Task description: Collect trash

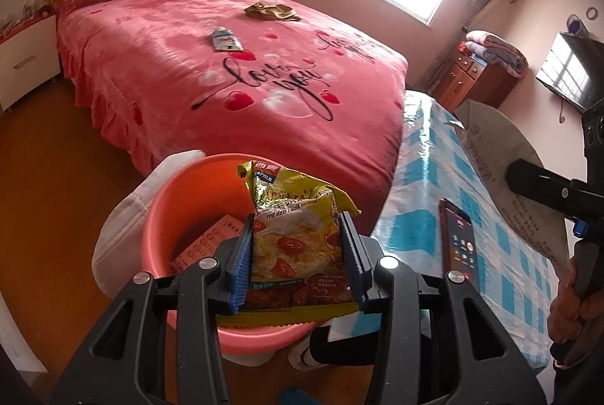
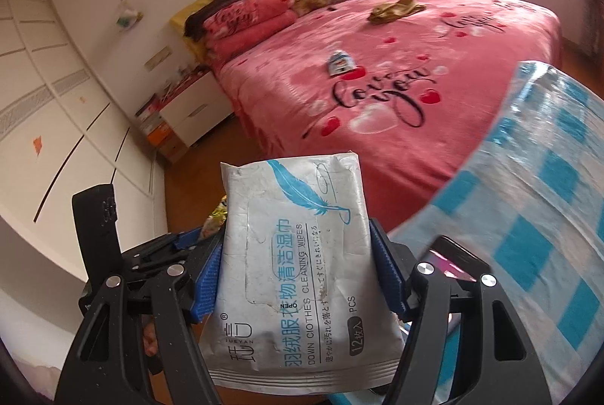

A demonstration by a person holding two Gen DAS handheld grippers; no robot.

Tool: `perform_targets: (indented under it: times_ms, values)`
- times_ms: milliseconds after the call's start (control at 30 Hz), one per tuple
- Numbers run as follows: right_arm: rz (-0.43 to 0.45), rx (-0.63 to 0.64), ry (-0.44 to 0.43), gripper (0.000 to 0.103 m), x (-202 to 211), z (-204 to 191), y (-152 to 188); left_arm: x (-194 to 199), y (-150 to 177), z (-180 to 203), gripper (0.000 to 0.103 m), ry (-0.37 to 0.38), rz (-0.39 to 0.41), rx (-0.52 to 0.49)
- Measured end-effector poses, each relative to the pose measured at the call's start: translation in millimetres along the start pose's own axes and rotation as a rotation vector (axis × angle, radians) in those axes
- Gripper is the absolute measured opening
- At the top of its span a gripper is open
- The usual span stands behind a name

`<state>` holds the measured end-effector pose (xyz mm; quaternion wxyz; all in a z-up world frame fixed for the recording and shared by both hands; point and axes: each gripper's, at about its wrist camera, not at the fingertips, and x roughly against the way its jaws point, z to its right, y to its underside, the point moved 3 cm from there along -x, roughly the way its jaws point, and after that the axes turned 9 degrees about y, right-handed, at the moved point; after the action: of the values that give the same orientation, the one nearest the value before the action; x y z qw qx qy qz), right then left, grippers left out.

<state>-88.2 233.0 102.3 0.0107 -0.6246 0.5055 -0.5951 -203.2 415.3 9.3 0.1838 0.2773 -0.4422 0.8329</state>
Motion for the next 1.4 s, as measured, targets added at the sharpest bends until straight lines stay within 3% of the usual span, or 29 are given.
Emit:
perform_targets:
  times_ms: [533,733,1000,1400]
  values:
    - [-0.048,0.069,-0.032,0.072,-49.6,-48.2,-14.0,-11.5,8.9,-34.2,0.044,-0.014,-0.014,0.079]
    - [-0.036,0.004,-0.042,0.084,-52.9,-34.9,-16.3,-18.7,11.6,-44.9,0.068,-0.072,-0.034,0.1]
    - [0.043,-0.045,0.035,0.089,-24.1,-2.6,-14.1,-17.2,9.1,-42.6,0.075,-0.083,-0.023,0.084]
    - [0.156,-0.071,0.189,0.09,21.1,37.0,6.3,-14.4,-1.1,-3.6,0.08,-0.062,-0.001,-0.002]
